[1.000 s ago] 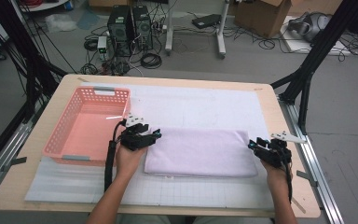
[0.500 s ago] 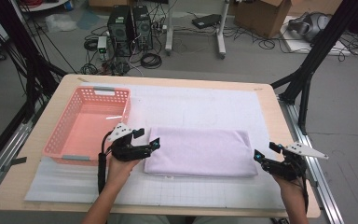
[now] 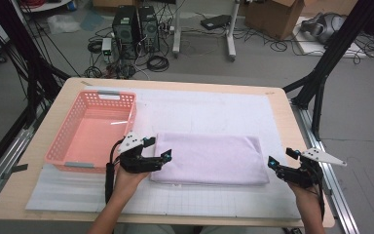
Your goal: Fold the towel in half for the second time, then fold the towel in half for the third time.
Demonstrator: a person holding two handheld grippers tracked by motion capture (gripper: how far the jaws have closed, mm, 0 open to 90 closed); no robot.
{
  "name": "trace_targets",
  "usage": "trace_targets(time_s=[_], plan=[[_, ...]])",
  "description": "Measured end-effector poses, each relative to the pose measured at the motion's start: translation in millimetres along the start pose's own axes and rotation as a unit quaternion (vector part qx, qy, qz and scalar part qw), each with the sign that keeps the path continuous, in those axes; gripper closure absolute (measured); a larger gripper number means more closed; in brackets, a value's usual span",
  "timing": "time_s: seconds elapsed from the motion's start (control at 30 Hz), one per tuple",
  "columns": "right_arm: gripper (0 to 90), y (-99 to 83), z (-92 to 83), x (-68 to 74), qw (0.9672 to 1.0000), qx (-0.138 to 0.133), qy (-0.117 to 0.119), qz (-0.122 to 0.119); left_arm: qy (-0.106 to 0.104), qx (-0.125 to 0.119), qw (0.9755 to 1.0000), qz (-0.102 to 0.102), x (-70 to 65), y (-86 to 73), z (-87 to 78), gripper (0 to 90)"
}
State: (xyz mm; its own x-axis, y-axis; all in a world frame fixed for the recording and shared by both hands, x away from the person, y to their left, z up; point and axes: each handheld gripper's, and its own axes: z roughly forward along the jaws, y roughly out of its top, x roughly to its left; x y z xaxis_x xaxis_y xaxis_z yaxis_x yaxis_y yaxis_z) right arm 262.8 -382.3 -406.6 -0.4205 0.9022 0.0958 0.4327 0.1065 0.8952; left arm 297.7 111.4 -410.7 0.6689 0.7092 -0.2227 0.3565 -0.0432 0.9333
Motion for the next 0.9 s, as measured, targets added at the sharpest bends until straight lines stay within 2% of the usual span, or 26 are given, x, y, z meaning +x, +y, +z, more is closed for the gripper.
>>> trace_targets(time_s=[0.13,0.43,0.6,0.8,0.9], plan=[[16.5,1.0,0.0,3.1,1.0000,0.002,0.005,-0.005,0.000,-0.001,1.0000,-0.006,0.3,0.3,0.5,19.3],[16.6,-0.2,2.9,2.6,0.9999,0.011,0.010,-0.005,0.003,0.021,0.9998,-0.005,-2.6,-1.6,3.7,19.3],[16.6,1.3,5.8,3.8,0.9997,0.013,0.012,-0.015,0.004,0.032,0.9994,0.008,-6.6,-4.7,3.4,20.5],[16.7,-0.9,12.9,9.8,0.9989,0.034,0.025,-0.021,0.003,0.042,0.9990,0.014,-12.9,-7.4,3.9,22.0],[16.7,-0.4,13.6,12.3,0.9986,0.036,0.028,-0.026,0.001,0.046,0.9988,0.015,-14.5,-8.3,3.4,22.0]])
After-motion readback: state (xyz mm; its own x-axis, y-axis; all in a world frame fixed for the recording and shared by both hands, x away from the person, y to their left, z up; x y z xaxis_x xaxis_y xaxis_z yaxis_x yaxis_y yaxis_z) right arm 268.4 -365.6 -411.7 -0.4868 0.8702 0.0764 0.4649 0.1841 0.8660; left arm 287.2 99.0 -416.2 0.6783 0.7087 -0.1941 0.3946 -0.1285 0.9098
